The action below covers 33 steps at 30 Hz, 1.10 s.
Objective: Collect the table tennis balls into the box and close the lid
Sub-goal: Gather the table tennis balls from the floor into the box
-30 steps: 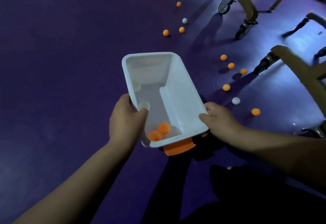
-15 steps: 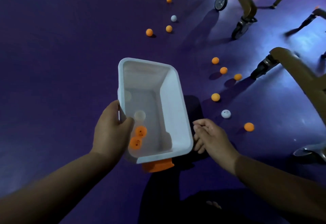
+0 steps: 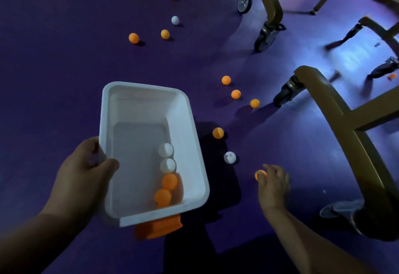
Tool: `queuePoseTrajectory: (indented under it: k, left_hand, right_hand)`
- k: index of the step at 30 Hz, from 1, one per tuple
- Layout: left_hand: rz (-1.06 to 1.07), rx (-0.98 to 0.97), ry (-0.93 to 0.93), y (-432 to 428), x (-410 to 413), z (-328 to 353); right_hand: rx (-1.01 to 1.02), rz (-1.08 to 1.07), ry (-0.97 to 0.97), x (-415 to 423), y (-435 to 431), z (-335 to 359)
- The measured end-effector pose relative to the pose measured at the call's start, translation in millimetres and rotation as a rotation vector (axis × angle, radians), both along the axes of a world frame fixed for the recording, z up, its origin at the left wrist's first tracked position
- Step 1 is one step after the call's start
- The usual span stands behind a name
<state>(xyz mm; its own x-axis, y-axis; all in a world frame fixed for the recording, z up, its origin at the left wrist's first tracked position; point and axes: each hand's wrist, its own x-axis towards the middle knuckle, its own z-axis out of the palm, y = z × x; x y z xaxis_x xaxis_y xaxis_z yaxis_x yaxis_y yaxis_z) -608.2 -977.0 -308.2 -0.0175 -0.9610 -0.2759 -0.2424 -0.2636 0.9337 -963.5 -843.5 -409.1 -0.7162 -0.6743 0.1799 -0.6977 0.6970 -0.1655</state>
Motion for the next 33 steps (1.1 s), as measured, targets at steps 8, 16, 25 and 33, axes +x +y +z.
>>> queuePoseTrajectory:
  k: [8,16,25,33]
  left_hand:
    - [0.082,0.04,-0.063,-7,-14,-13]
    - [0.165,0.054,0.016,-13,-47,-24]
    - [0.104,0.088,-0.016,-17,-43,-31]
    - [0.086,0.082,-0.229,-20,-46,-31]
  right_hand:
    - [-0.067,0.013,-0.216,-13,-15,-25]
    - [0.035,0.205,-0.255,16,-60,-9]
    - [-0.463,0.145,-0.596,59,-84,33]
    - [-0.603,0.533,-0.928,133,-120,84]
